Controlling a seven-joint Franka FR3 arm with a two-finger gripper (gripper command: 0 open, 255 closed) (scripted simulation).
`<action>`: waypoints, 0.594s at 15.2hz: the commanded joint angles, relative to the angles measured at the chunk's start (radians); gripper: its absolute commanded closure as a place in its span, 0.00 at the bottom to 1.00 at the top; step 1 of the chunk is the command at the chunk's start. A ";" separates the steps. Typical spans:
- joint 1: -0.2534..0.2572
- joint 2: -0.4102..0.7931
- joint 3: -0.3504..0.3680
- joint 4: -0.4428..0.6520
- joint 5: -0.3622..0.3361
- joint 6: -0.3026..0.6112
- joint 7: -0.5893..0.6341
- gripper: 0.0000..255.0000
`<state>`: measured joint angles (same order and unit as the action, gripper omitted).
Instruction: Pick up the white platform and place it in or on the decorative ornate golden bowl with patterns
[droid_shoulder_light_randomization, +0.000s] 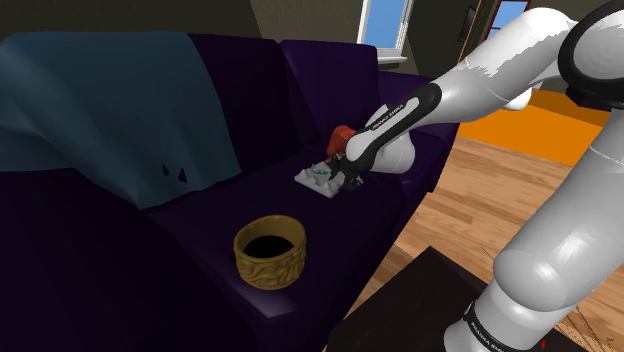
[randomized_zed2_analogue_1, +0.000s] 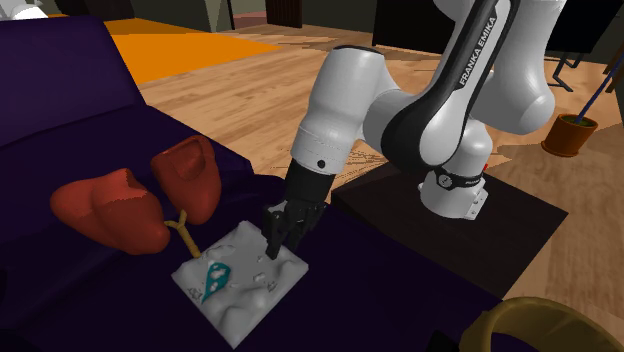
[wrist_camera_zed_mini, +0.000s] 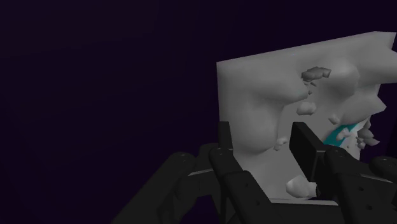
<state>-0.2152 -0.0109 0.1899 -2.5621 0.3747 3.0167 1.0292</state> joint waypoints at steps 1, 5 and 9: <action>-0.002 -0.013 -0.001 0.001 -0.014 -0.016 0.013 1.00; -0.011 -0.064 -0.002 0.009 -0.053 -0.075 0.050 1.00; -0.020 -0.112 0.000 0.022 -0.080 -0.136 0.076 1.00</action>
<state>-0.2329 -0.1080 0.1890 -2.5440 0.3020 2.8990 1.0974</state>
